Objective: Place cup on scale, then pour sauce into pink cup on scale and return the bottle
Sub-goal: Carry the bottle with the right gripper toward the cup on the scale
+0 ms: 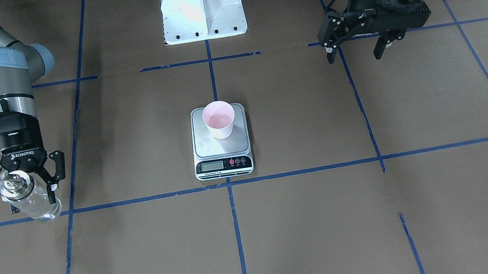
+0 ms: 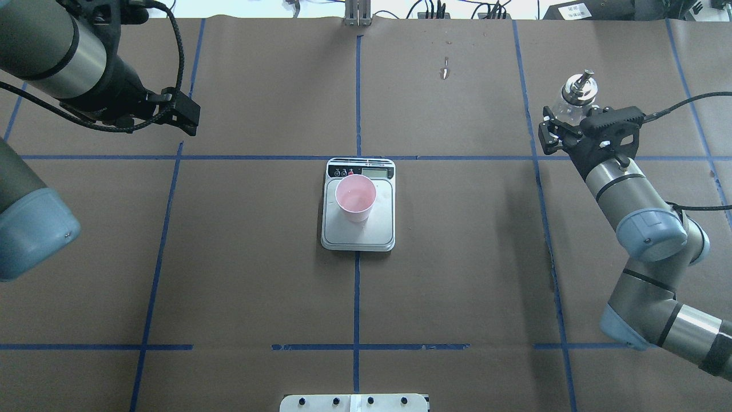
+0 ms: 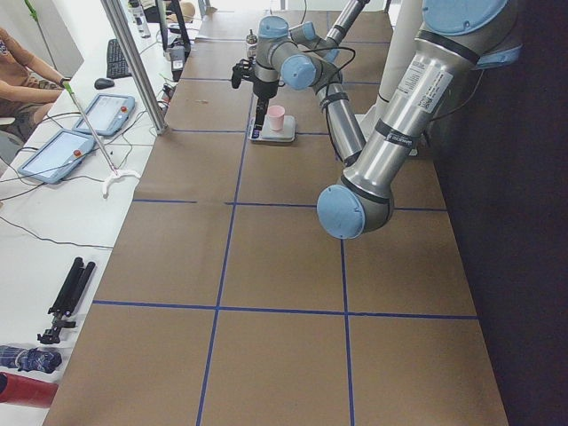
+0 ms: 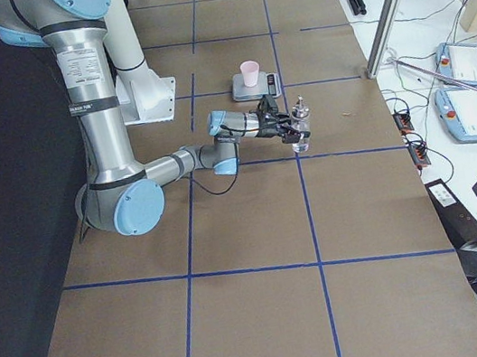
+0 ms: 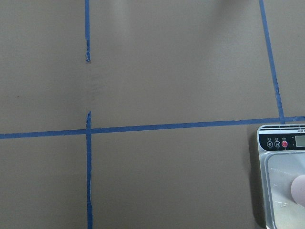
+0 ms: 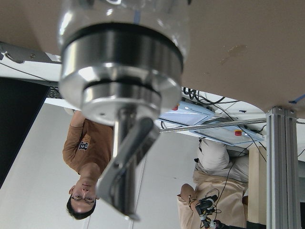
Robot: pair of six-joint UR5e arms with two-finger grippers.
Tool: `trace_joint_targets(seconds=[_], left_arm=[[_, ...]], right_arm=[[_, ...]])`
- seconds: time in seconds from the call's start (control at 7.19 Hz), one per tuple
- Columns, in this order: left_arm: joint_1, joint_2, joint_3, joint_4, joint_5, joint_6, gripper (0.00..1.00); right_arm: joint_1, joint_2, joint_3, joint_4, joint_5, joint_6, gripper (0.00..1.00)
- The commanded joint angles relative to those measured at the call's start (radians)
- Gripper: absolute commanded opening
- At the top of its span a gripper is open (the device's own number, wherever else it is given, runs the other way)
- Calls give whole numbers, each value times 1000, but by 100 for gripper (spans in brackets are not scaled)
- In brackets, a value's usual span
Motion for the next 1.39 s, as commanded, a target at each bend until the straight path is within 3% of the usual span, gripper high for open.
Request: trace_joint_targets(seconds=[0.0, 0.28, 0.56, 0.7, 0.84, 0.97, 1.11, 1.25], left_arm=[[-13, 31, -34, -3, 2, 5, 100], [-115, 104, -57, 6, -5, 314, 100], [-281, 213, -28, -9, -27, 530, 100], [-370, 236, 42, -20, -30, 711, 100], [-416, 235, 135, -58, -33, 774, 100], [-493, 246, 210, -142, -45, 811, 100], [-547, 272, 305, -216, -124, 863, 100], [-570, 318, 359, -365, -137, 973, 100]], right_arm=[[12, -1, 98, -13, 11, -131, 0], [10, -1, 163, -126, -11, -265, 0], [1, 41, 212, -260, -55, -278, 0], [-22, 68, 215, -292, -83, -280, 0], [-49, 94, 211, -309, -112, -295, 0], [-80, 124, 211, -352, -158, -348, 0], [-129, 157, 206, -383, -213, -355, 0], [-173, 189, 205, -433, -268, -355, 0]])
